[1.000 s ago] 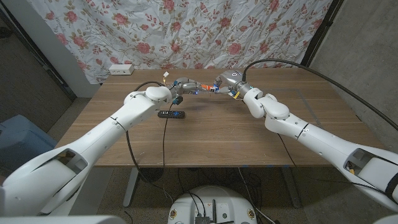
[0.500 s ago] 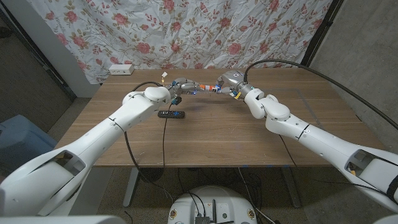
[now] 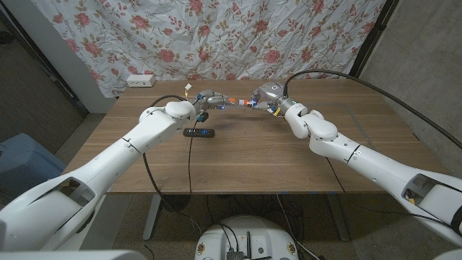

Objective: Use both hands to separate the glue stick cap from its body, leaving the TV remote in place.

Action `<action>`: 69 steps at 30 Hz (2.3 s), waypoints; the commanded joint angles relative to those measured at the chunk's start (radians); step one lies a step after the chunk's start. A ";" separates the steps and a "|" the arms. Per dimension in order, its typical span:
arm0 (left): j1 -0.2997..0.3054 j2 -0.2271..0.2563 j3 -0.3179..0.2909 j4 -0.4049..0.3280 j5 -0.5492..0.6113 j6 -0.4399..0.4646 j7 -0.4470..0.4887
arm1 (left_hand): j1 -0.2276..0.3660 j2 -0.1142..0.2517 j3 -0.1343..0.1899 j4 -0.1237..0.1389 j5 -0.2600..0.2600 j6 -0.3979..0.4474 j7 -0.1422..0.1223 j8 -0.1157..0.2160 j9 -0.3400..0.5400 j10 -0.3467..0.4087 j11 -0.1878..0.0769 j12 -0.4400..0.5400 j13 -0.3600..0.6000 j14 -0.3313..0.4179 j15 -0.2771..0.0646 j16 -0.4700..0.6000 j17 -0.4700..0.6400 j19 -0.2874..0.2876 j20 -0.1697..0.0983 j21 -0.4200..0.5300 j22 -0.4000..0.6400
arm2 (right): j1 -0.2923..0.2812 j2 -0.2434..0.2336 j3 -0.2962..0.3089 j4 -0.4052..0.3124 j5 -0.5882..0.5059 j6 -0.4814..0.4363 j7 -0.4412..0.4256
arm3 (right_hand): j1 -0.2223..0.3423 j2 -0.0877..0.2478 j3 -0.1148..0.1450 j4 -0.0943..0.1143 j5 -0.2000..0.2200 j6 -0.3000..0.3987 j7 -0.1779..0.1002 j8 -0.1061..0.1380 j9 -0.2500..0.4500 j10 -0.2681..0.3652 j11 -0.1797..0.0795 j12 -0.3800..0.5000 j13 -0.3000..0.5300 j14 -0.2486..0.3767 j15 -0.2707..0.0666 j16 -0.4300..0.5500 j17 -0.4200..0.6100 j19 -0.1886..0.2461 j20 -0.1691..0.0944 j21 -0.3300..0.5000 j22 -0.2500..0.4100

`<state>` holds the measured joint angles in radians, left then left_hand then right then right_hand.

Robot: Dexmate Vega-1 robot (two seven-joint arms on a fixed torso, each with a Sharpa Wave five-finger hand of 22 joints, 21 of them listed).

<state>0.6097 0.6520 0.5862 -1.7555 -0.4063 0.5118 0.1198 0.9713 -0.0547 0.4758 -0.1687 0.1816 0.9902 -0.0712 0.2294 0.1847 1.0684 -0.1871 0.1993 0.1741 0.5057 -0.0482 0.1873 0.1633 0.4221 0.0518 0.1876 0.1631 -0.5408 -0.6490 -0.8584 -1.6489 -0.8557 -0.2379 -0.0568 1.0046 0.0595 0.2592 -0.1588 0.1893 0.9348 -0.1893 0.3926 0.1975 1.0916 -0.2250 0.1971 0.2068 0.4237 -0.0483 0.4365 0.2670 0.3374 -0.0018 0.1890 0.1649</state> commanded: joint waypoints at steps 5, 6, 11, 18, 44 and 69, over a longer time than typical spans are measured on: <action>0.004 0.030 -0.004 -0.036 0.010 0.022 0.015 | 0.001 0.009 -0.007 0.001 0.005 0.046 0.036 -0.005 0.003 0.005 -0.005 -0.004 0.006 0.011 -0.068 -0.004 0.000 0.008 -0.003 -0.003 0.003 | -0.012 -0.019 0.007 -0.007 -0.012 0.001 0.001 | 0.017 0.006 -0.002 0.001 0.003 0.064 -0.036 0.005 0.002 0.006 0.002 0.005 0.003 0.009 -0.115 0.006 0.001 0.011 0.002 0.000 0.002; -0.001 0.034 0.000 -0.039 0.017 0.026 0.012 | 0.001 0.010 -0.007 0.001 0.005 0.046 0.035 -0.006 0.003 0.005 -0.005 -0.005 0.006 0.011 -0.068 -0.004 0.000 0.008 -0.003 -0.003 0.003 | -0.012 -0.020 0.008 -0.007 -0.014 -0.002 0.002 | 0.017 0.006 -0.002 0.001 0.003 0.064 -0.036 0.005 0.002 0.006 0.002 0.005 0.003 0.009 -0.115 0.006 0.001 0.011 0.002 0.000 0.002; -0.030 0.053 0.021 -0.046 0.045 0.047 -0.014 | 0.001 0.011 -0.009 0.001 0.005 0.047 0.034 -0.008 0.004 0.005 -0.007 -0.005 0.006 0.010 -0.066 -0.004 0.000 0.006 -0.006 -0.004 0.003 | -0.012 -0.020 0.011 -0.007 -0.027 -0.021 0.008 | 0.018 0.006 -0.003 0.001 0.003 0.064 -0.036 0.004 0.002 0.005 0.002 0.005 0.003 0.010 -0.115 0.007 0.001 0.012 0.002 0.000 0.002; -0.079 0.082 0.062 -0.053 0.100 0.084 -0.061 | 0.000 0.012 -0.012 0.001 0.005 0.047 0.036 -0.012 0.004 0.004 -0.009 -0.008 0.006 0.007 -0.062 -0.006 0.000 0.003 -0.009 -0.005 0.003 | -0.009 -0.028 0.014 -0.008 -0.026 -0.026 0.026 | 0.018 0.005 -0.005 0.002 0.003 0.064 -0.037 0.003 0.002 0.004 0.002 0.004 0.003 0.011 -0.114 0.008 0.002 0.014 0.002 0.000 0.002; -0.193 0.120 0.205 -0.106 0.349 0.242 -0.153 | -0.004 0.019 -0.023 0.002 0.006 0.042 0.034 -0.026 0.006 -0.017 -0.011 -0.017 0.007 -0.007 -0.054 -0.010 0.000 -0.008 -0.014 -0.006 0.002 | -0.039 -0.058 0.038 -0.038 -0.008 -0.065 0.057 | 0.015 0.005 -0.010 0.005 0.004 0.058 -0.036 -0.003 0.002 0.002 0.003 0.003 0.004 0.013 -0.112 0.009 0.001 0.013 0.007 -0.001 0.002; -0.339 0.124 0.422 -0.103 0.655 0.366 -0.342 | -0.004 0.027 -0.030 0.001 0.007 0.039 0.028 -0.032 0.007 -0.023 -0.014 -0.017 0.008 -0.019 -0.057 -0.010 0.000 -0.010 -0.015 -0.005 0.003 | -0.051 -0.091 0.038 -0.053 -0.027 -0.071 0.115 | 0.016 0.008 -0.014 0.006 0.004 0.054 -0.036 -0.008 0.002 -0.002 0.003 0.002 0.004 0.015 -0.115 0.013 0.002 0.012 0.009 -0.002 0.002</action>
<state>0.3397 0.7813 0.9082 -1.8761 0.1065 0.8315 -0.1308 0.9689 -0.0364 0.4522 -0.1673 0.1815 0.9918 -0.0727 0.1961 0.1891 1.0494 -0.1981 0.1847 0.1805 0.4875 -0.0483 0.1771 0.1634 0.4113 0.0411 0.1795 0.1632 -0.5838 -0.7295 -0.8234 -1.6953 -0.8792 -0.3036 0.0355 1.0046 0.0595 0.2495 -0.1520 0.1886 0.9365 -0.1877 0.3781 0.1977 1.0912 -0.2249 0.1936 0.2071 0.4290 -0.0429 0.4442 0.2672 0.3410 0.0018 0.1890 0.1649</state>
